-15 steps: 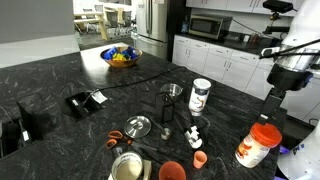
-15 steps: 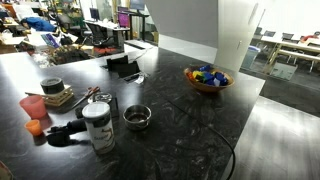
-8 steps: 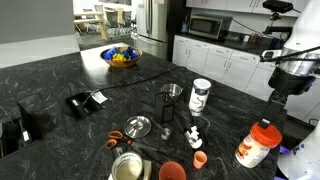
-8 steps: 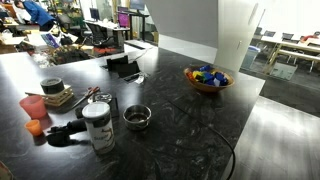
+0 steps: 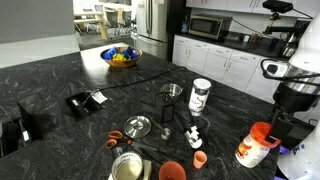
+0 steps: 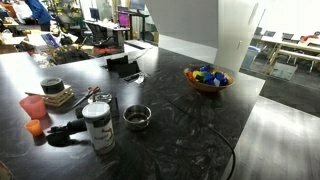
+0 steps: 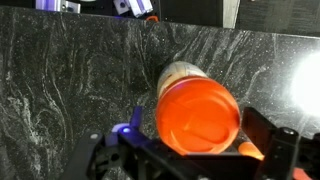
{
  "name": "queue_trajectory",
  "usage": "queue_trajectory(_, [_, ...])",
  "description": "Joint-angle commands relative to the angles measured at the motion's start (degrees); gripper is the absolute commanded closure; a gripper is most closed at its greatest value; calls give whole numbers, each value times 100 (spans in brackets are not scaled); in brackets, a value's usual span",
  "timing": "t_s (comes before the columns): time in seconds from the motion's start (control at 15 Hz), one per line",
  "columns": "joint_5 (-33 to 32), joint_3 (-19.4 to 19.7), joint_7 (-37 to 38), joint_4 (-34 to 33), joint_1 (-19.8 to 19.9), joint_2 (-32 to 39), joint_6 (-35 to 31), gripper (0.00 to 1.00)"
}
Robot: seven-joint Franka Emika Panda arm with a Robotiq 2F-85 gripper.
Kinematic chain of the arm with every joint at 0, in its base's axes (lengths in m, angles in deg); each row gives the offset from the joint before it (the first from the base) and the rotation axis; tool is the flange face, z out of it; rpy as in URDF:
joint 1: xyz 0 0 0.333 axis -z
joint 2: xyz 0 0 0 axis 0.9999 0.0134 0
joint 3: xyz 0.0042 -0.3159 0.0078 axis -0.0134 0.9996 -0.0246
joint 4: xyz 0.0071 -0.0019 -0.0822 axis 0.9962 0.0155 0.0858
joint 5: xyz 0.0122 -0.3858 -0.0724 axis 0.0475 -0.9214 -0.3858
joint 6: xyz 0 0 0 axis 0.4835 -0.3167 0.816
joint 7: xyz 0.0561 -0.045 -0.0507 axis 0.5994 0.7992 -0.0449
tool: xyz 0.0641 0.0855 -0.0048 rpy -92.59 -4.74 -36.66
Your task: Move the orange and white bottle to the center of the counter
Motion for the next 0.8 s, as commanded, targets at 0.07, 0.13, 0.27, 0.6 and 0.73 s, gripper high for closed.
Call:
queue_trajectory(0.07, [-14, -35, -344, 62, -7, 249, -178, 0])
queue_trajectory(0.13, [13, -16, -402, 69, -23, 308, -228, 0])
queue_trajectory(0.27, [52, 24, -524, 75, -57, 412, -324, 0])
queue_trajectory(0.6, [51, 58, -638, 85, -73, 594, -500, 34])
queue_trajectory(0.73, [60, 84, -639, 71, -72, 612, -495, 44])
